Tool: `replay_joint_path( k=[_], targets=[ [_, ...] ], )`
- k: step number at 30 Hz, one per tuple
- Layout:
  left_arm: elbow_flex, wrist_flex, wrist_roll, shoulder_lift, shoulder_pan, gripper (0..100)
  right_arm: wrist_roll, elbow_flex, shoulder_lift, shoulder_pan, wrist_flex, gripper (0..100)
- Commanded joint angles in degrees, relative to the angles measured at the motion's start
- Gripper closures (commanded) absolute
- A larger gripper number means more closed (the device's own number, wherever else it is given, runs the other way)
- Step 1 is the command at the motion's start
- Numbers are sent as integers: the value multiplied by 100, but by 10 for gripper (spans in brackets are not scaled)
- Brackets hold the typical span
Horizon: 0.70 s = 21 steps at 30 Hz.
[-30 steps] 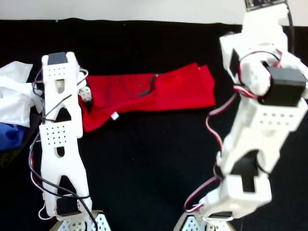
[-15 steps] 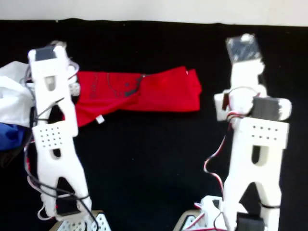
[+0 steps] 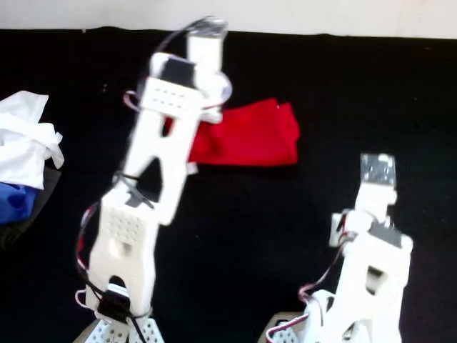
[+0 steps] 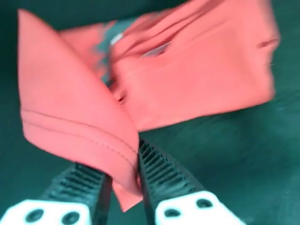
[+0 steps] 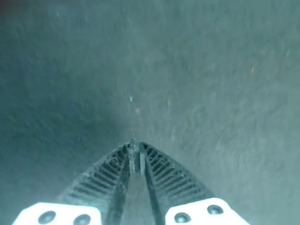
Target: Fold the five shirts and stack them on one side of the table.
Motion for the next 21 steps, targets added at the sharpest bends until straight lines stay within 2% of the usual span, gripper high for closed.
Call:
replay_joint_path(
  k=[1, 6, 12, 14, 18, 21],
  targets=[
    [-57, -993, -70, -127, 602, 914, 9, 875, -681, 127, -576, 993],
    [-48, -2084, -70, 655, 980, 949, 0, 2325, -1525, 101, -1358, 993],
    [-57, -2769, -70, 1068, 1218, 972, 0, 2721, -2387, -92, -1332, 993],
    [-57, -2848, -70, 1147, 1244, 961, 0, 2818, -2527, -127, -1332, 993],
    [-57, -2743, -44, 1156, 1226, 855, 0, 2853, -2607, -127, -1332, 993],
    [-462, -2418, -35, 1042, 1138, 848, 0, 2862, -2607, -127, -1332, 993]
  ],
)
